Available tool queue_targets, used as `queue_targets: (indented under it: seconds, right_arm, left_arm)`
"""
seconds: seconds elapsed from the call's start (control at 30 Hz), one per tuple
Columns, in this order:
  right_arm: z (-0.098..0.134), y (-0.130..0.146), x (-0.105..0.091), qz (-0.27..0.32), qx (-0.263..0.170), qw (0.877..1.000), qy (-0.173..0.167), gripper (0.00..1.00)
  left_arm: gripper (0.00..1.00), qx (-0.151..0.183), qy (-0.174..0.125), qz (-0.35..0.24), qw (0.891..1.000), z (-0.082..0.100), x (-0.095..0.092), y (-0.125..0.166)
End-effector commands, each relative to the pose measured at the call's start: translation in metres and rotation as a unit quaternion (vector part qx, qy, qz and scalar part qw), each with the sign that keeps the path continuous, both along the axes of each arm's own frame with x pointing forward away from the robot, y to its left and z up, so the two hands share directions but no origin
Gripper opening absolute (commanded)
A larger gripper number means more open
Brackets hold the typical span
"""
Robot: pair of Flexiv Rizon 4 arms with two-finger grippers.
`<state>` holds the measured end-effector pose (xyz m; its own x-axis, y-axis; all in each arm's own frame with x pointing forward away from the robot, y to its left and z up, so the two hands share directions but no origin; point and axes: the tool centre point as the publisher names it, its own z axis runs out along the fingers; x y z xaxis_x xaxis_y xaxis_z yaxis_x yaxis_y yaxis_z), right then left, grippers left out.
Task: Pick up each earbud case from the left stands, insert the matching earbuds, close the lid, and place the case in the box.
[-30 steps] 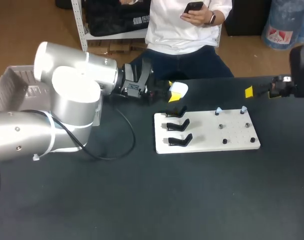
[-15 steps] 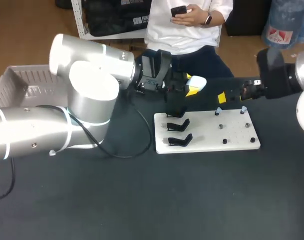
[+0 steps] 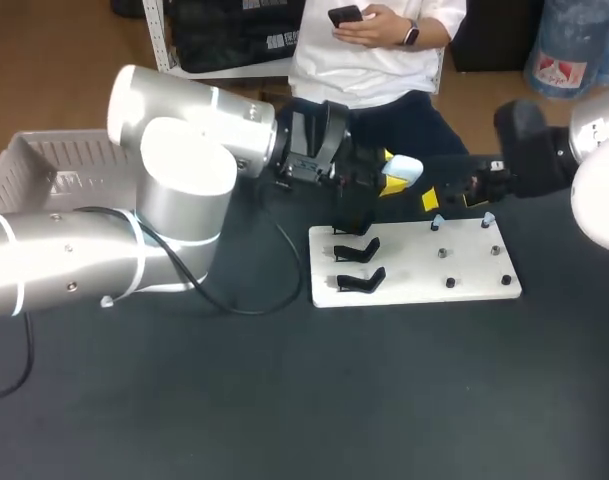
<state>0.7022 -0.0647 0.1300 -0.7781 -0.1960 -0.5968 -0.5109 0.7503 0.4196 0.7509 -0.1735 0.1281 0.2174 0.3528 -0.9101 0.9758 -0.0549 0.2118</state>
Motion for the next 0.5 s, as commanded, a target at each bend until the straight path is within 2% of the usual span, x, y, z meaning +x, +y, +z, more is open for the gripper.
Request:
queue_targets:
  seconds: [0.03, 0.5]
  right_arm:
    - [-0.003, 0.004, 0.010, 0.013, 0.014, 1.000, 0.004, 1.00]
    - [-0.004, 0.005, 0.021, 0.012, 0.013, 1.000, 0.003, 1.00]
  left_arm:
    - [0.00, -0.001, 0.001, -0.004, 1.000, -0.004, -0.004, -0.001]
    - [0.00, -0.010, 0.001, -0.020, 1.000, -0.004, -0.018, -0.001]
